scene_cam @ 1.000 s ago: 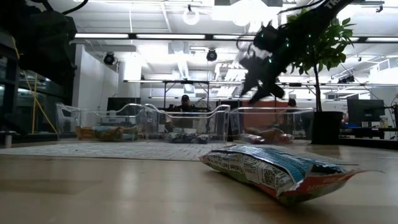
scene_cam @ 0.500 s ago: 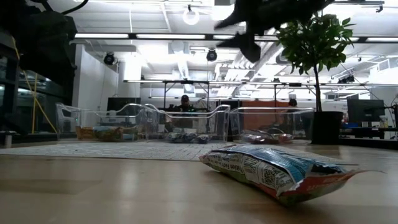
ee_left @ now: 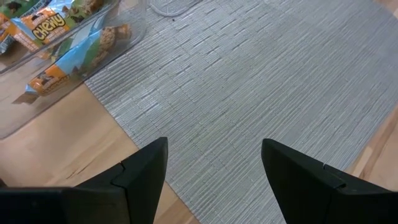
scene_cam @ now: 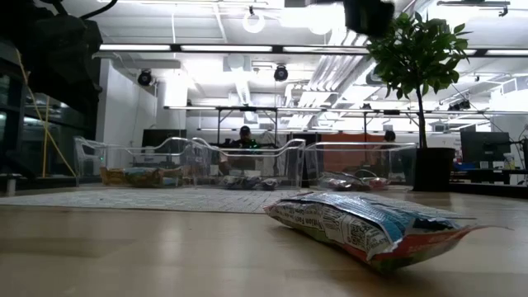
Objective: Pick and place Granola Bars by type
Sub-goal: Put the red granola bar into the right transparent bin
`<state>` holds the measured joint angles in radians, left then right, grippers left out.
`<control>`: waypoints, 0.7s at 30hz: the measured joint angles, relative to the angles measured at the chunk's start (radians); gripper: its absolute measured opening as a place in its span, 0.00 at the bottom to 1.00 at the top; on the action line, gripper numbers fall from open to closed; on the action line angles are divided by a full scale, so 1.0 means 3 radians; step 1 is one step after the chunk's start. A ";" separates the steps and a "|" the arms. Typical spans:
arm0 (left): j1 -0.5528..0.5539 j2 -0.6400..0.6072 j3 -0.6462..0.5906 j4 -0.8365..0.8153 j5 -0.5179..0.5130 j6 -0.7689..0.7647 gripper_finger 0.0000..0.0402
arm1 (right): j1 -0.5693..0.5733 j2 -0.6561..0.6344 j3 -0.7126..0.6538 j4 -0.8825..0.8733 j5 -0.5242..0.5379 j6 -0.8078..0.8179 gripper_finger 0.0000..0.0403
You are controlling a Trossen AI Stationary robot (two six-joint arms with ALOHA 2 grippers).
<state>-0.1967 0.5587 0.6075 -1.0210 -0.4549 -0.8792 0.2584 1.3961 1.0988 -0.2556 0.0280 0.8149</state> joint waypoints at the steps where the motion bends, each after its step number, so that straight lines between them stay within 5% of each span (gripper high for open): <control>1: 0.0000 0.0000 0.0000 0.0001 -0.0001 0.0010 0.64 | 0.0050 0.0058 0.0157 -0.0153 0.0003 -0.0083 0.42; 9: 0.0000 0.0000 0.0000 0.0001 -0.0001 0.0124 0.64 | 0.0192 0.0695 0.1390 -0.1633 0.0051 -0.1308 0.39; 13: 0.0000 0.0001 0.0000 0.0001 0.0000 0.0124 0.64 | 0.0187 0.1091 0.1791 -0.2179 -0.0236 -0.1946 0.41; 18: 0.0000 0.0000 0.0000 0.0001 -0.0003 0.0126 0.64 | 0.0332 0.1565 0.2076 -0.2593 -0.0638 -0.3362 0.43; 21: 0.0000 0.0001 0.0000 0.0000 -0.0003 0.0134 0.64 | 0.0448 0.1745 0.2110 -0.2748 -0.0464 -0.4146 0.43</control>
<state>-0.1967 0.5589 0.6075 -1.0210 -0.4557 -0.8391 0.3929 1.9196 1.7319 -1.0800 -0.1114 -0.4289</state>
